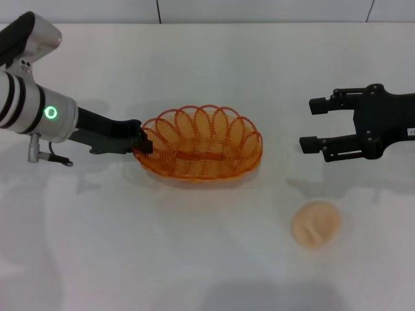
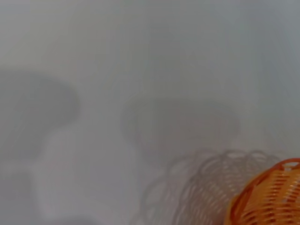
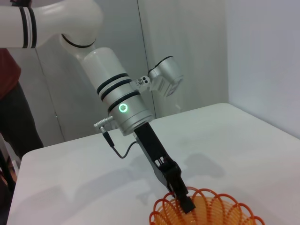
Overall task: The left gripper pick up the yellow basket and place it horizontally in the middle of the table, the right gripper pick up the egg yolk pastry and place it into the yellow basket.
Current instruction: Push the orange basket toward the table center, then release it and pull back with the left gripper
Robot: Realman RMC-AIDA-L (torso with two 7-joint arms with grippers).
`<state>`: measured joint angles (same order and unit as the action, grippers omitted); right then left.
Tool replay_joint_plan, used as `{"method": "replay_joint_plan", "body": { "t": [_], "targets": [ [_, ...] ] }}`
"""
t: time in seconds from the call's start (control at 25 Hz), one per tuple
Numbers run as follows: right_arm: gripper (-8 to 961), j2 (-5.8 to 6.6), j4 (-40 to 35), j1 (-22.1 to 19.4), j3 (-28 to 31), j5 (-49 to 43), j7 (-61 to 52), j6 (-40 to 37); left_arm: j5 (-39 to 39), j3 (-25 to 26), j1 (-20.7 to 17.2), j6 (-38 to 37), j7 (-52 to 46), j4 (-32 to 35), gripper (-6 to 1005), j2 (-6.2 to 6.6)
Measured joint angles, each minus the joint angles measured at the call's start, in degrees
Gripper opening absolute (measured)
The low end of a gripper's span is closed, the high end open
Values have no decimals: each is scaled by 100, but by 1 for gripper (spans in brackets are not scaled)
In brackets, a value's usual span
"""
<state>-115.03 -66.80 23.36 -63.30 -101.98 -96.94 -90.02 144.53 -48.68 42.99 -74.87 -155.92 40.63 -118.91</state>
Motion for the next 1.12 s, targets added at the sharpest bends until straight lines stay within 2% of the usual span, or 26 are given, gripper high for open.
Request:
{"method": "replay_joint_plan", "body": {
  "t": [0.32, 0.64, 0.96, 1.12],
  "targets": [
    [728, 0, 0, 2, 10, -5, 0, 0, -39, -2, 37, -5, 33, -4, 84, 11],
    [727, 9, 1, 29, 11, -2, 0, 8, -209, -2, 60, -46, 167, -4, 215, 34],
    [726, 16, 1, 37, 11, 5, 0, 28, -279, 1, 61, -52, 303, 22, 399, 48],
    [725, 13, 1, 37, 11, 15, 0, 30, -433, 3, 61, -54, 473, 49, 501, 103]
  ]
}}
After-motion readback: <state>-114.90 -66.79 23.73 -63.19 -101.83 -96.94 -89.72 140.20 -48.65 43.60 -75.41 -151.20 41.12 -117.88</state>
